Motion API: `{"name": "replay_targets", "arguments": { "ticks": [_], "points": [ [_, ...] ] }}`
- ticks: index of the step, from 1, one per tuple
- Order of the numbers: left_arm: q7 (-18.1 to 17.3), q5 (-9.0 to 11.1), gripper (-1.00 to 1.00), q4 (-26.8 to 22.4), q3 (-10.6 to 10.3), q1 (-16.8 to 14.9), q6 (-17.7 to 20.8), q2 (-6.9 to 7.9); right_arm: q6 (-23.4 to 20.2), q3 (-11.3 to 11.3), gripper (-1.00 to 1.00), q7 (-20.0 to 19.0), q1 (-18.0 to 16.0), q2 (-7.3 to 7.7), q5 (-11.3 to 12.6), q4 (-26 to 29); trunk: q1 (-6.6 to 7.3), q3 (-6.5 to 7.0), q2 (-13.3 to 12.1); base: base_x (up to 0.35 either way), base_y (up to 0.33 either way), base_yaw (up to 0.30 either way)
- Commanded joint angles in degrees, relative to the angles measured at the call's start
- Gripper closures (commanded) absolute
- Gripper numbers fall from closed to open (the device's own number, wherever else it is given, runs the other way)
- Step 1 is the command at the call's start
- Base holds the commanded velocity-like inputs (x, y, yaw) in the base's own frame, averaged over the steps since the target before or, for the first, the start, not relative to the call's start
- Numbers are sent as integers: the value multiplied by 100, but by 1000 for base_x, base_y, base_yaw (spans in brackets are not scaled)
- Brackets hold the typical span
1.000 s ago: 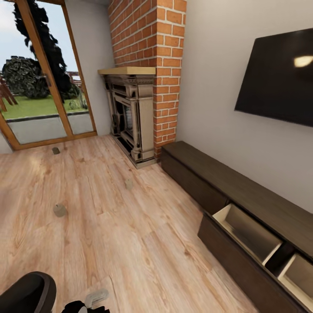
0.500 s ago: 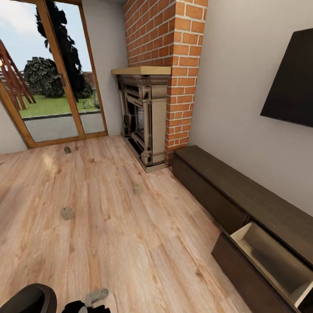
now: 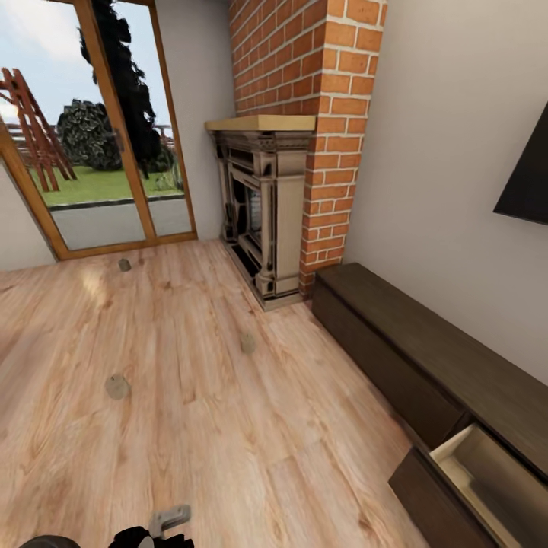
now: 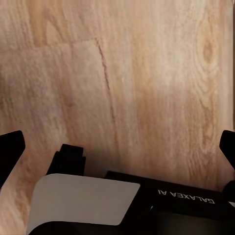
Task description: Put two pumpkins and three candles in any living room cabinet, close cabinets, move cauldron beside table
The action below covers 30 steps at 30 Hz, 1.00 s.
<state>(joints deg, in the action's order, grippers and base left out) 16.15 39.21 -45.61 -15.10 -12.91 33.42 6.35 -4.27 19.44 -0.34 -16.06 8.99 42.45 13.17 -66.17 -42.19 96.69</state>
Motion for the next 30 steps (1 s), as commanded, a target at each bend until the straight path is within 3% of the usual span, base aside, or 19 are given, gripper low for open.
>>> {"name": "replay_targets", "arguments": {
  "ticks": [1,15,23,30],
  "points": [
    [55,60,-100,-10,-28,-4,7,7,-15,47,-100,-17,-2,5,25,9,-3,-5,2,331,0,7],
    [61,54,-100,-10,-37,-1,7,-2,-10,86,-100,-3,-2,6,26,10,-3,-5,2,331,0,6],
    [62,50,-100,-10,-37,-1,7,-2,-13,80,-100,-28,-2,6,30,10,-3,11,2,331,0,190],
    [63,51,-100,-10,-33,-2,7,-2,-15,84,-100,-43,-2,6,26,58,-3,14,2,331,0,39]
  ]
}}
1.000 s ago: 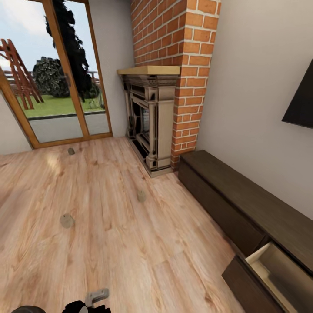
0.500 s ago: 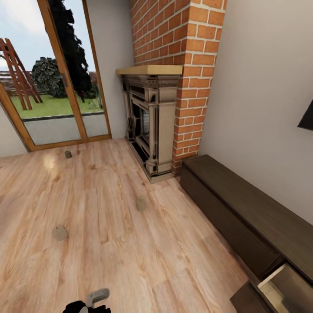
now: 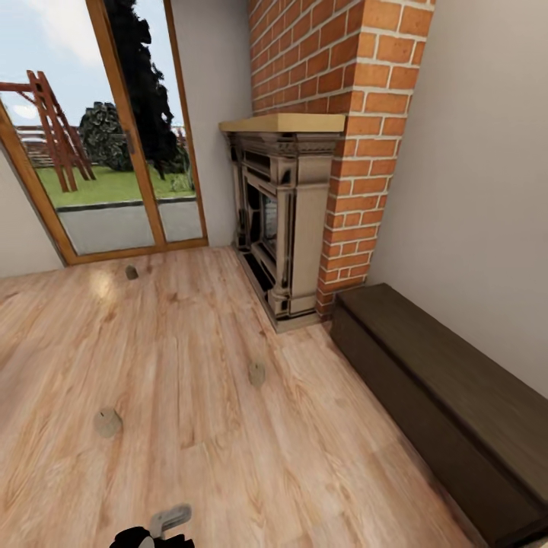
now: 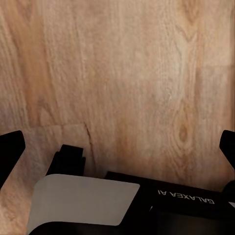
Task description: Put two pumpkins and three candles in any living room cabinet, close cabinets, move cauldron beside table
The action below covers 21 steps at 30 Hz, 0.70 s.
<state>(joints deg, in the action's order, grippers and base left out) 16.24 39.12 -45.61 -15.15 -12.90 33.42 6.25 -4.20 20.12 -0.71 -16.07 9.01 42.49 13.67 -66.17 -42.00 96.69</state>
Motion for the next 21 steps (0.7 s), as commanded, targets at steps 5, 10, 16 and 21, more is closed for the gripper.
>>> {"name": "replay_targets", "arguments": {
  "ticks": [5,10,16,21],
  "points": [
    [55,60,-100,-10,-24,-2,7,7,-20,18,-100,-12,-2,4,23,12,-3,-5,2,330,47,1],
    [55,62,-100,-10,-23,-2,7,7,-19,20,-100,11,-2,3,23,12,-3,-5,2,328,106,0],
    [55,68,-100,-10,-23,-2,7,7,-20,26,-100,25,-2,-4,23,12,-3,-5,2,267,111,0],
    [55,69,-100,-10,-23,-4,7,3,-20,27,-100,33,-2,-4,23,12,-3,-5,2,69,27,24]
  ]
}}
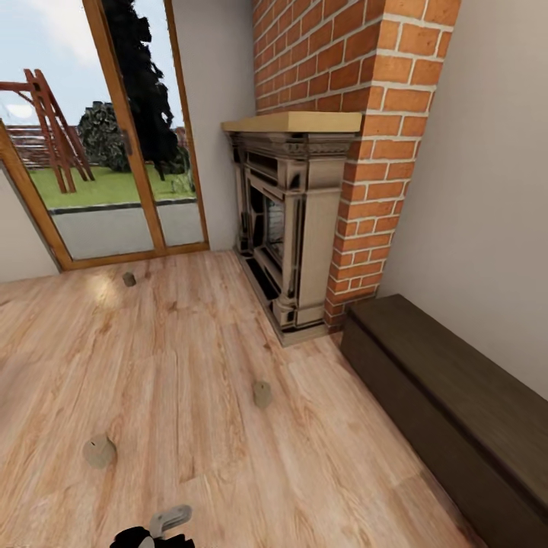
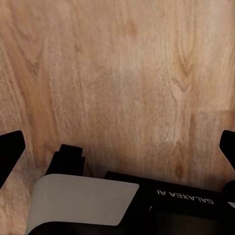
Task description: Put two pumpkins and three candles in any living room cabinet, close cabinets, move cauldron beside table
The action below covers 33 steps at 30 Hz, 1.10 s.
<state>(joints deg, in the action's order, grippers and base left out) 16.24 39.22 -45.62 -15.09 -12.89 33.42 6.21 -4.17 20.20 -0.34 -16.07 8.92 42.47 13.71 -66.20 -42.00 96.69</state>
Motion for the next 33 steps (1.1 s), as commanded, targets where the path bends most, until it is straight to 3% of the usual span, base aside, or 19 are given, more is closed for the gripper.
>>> {"name": "replay_targets", "arguments": {
  "ticks": [1,13,33],
  "points": [
    [55,60,-100,-9,-29,-4,7,6,-22,19,-100,-3,-1,4,25,9,0,-5,2,16,6,139],
    [54,52,-100,-1,-36,-4,7,3,-27,19,-100,-46,-1,4,25,9,0,-5,2,127,73,234],
    [55,51,-100,-1,-38,-5,7,3,-26,19,-100,-53,-1,4,25,9,0,-5,2,272,67,10]
  ]
}}
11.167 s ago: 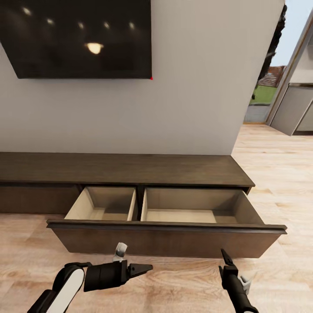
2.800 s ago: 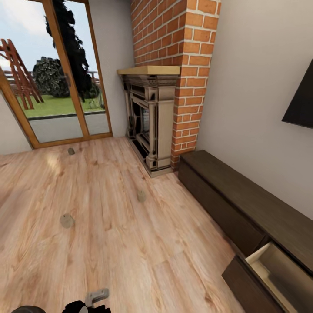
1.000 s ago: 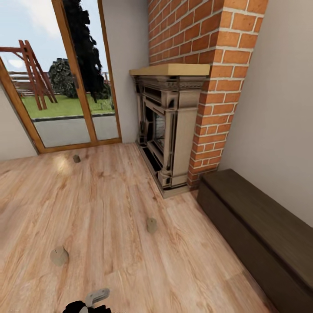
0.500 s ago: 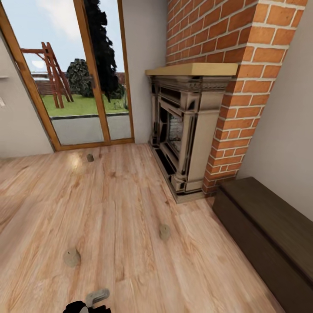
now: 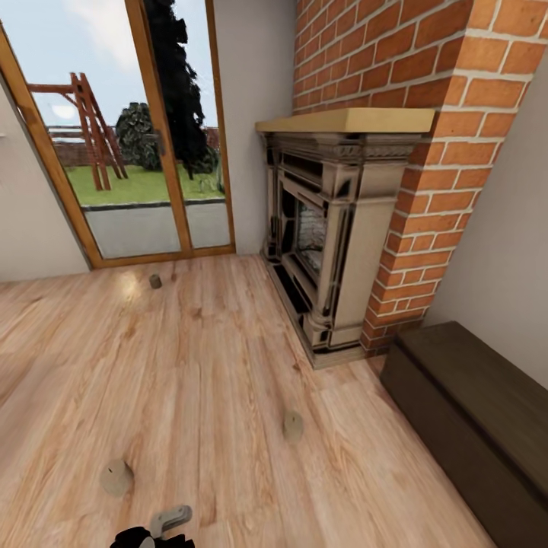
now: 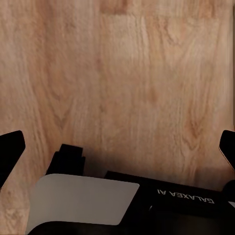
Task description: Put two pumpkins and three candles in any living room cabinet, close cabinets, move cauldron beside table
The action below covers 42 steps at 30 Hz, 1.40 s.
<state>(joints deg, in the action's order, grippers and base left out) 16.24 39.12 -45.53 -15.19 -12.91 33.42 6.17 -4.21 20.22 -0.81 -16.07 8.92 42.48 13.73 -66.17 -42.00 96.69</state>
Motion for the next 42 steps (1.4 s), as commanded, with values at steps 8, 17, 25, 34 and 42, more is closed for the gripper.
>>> {"name": "replay_targets", "arguments": {
  "ticks": [8,17,25,34,42],
  "points": [
    [54,52,-100,-9,-28,-3,7,7,-34,17,-100,10,-2,-4,23,7,-2,-5,2,253,-9,0],
    [54,51,-100,-14,-22,-1,7,7,-36,17,-100,23,-2,-8,23,7,-2,-5,2,121,-20,114],
    [55,40,-100,-10,-22,-1,7,7,-36,17,-100,28,-1,-38,18,7,-2,-5,2,39,-1,276],
    [55,22,-100,-9,-28,-1,-1,7,-36,17,-100,-4,-2,-32,21,7,-2,-5,2,289,-2,291],
    [55,17,-100,-10,-21,-1,-2,7,-36,17,-100,-7,-2,-38,23,7,-2,-5,2,331,-37,291]
  ]
}}
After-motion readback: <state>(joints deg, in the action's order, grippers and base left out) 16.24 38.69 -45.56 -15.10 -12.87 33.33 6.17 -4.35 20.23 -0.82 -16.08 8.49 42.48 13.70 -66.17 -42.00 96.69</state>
